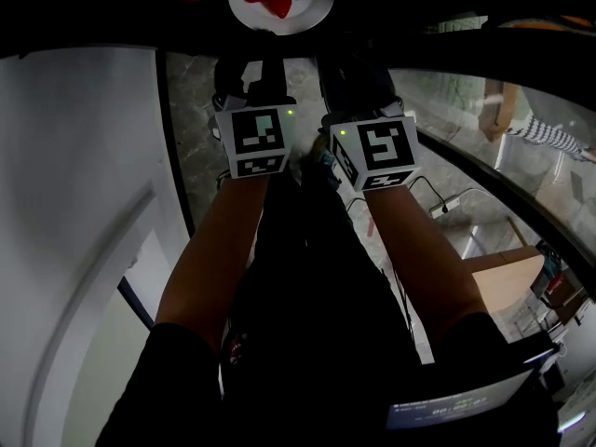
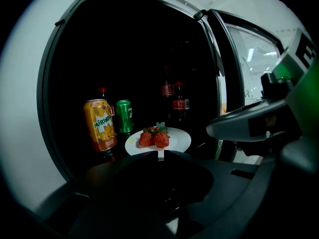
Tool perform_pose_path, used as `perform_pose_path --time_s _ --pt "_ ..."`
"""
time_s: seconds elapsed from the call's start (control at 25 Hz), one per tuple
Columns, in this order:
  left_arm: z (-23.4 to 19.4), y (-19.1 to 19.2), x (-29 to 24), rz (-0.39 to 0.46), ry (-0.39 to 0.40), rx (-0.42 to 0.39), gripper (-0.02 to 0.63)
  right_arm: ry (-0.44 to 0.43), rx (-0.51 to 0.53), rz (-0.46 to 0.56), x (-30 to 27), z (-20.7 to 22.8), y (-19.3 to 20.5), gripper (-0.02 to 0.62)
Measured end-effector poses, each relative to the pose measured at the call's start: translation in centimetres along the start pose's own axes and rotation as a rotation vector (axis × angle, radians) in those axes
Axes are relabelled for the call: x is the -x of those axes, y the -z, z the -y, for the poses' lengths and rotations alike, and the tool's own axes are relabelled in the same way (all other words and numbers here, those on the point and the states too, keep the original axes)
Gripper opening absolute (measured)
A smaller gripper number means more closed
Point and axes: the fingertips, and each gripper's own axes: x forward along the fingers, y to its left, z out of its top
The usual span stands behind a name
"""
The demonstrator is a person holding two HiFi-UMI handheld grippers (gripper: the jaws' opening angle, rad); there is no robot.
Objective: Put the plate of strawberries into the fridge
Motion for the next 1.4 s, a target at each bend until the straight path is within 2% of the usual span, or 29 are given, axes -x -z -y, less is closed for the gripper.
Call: perform_pose_path --time_s 0.64,1.4 --pt "-0.8 -0.6 -1.7 -0.006 -0.001 0.015 0.021 0.010 0.004 0.004 -0.3 1.0 -0.2 0.005" --pt "-2.9 -2.0 1.2 0.033 -0.027 0.011 0.021 0.069 0.021 0.024 0.5 1.1 -1.9 0.005"
